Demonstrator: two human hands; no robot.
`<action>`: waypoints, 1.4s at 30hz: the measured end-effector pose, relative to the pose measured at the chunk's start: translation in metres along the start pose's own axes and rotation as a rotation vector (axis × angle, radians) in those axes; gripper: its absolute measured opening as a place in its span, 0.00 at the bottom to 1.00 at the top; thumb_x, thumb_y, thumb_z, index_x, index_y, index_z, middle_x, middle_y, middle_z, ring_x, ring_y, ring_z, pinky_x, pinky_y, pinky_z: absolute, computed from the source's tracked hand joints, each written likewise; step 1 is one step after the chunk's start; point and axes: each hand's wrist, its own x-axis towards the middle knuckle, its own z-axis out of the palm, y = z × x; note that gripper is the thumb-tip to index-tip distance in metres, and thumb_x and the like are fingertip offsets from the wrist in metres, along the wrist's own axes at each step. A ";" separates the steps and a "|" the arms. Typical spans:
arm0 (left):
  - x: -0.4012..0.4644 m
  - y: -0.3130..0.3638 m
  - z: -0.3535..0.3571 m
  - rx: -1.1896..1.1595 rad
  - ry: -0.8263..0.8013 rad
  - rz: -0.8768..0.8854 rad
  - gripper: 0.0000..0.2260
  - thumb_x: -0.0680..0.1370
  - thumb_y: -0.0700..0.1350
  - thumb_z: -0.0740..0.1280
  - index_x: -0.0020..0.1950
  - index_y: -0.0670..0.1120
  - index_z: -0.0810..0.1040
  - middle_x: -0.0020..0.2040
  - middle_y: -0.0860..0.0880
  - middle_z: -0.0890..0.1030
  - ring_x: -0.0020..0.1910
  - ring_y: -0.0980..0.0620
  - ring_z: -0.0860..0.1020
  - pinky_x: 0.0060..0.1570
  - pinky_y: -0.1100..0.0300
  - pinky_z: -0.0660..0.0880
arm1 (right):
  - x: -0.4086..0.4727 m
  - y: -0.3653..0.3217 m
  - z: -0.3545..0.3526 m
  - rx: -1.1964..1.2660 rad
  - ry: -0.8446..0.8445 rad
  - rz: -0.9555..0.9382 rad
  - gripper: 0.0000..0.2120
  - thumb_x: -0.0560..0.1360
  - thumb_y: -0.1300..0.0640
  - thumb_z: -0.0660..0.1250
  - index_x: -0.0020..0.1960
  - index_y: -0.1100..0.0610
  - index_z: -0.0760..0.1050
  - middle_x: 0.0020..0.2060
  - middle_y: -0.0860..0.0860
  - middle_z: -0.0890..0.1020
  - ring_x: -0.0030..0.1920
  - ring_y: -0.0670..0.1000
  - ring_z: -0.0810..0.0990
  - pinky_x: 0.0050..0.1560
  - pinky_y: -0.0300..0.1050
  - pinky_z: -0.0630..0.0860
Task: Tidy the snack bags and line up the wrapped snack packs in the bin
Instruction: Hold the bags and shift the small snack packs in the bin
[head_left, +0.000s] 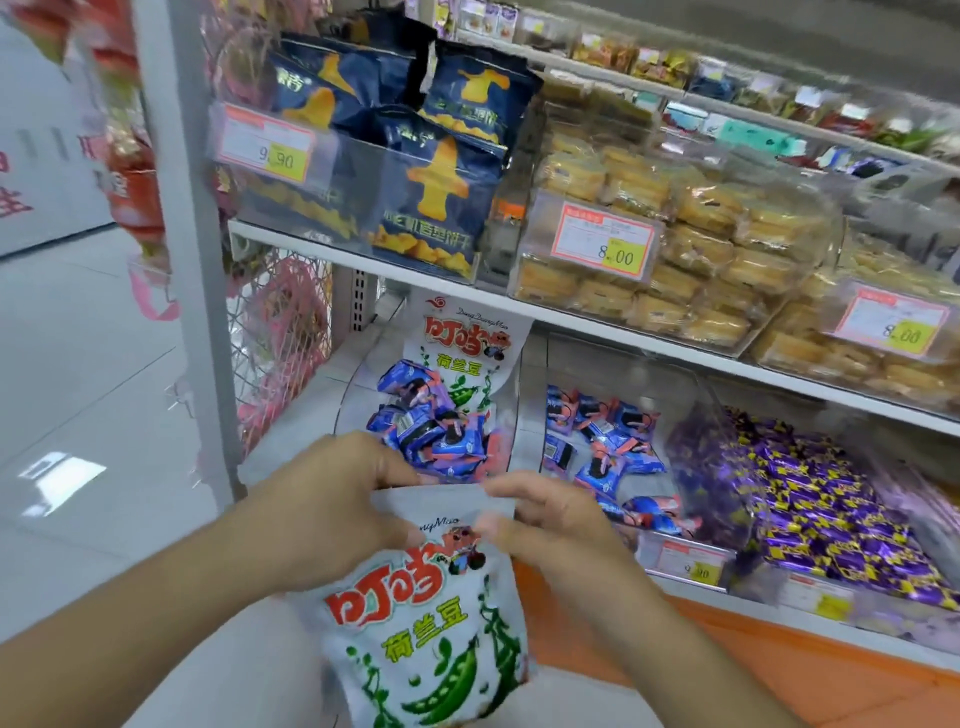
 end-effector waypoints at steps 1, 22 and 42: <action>0.001 -0.008 -0.004 0.032 0.024 -0.011 0.13 0.71 0.54 0.80 0.40 0.74 0.83 0.38 0.69 0.85 0.37 0.68 0.82 0.45 0.60 0.82 | 0.010 -0.007 -0.003 0.002 0.002 -0.029 0.12 0.77 0.62 0.74 0.59 0.53 0.83 0.51 0.45 0.89 0.54 0.42 0.86 0.54 0.40 0.82; 0.020 -0.076 -0.032 0.093 0.155 -0.169 0.06 0.71 0.54 0.80 0.45 0.64 0.86 0.37 0.59 0.85 0.38 0.61 0.83 0.43 0.58 0.84 | 0.208 -0.005 0.039 -1.047 -0.084 -0.065 0.29 0.63 0.55 0.86 0.63 0.46 0.84 0.63 0.47 0.82 0.54 0.45 0.76 0.54 0.37 0.70; 0.018 -0.034 -0.014 0.066 0.129 -0.091 0.11 0.70 0.58 0.80 0.44 0.74 0.83 0.39 0.65 0.86 0.39 0.64 0.83 0.46 0.56 0.83 | 0.072 -0.029 -0.074 -0.224 0.219 -0.206 0.27 0.61 0.71 0.83 0.54 0.47 0.87 0.49 0.48 0.90 0.52 0.49 0.88 0.47 0.40 0.82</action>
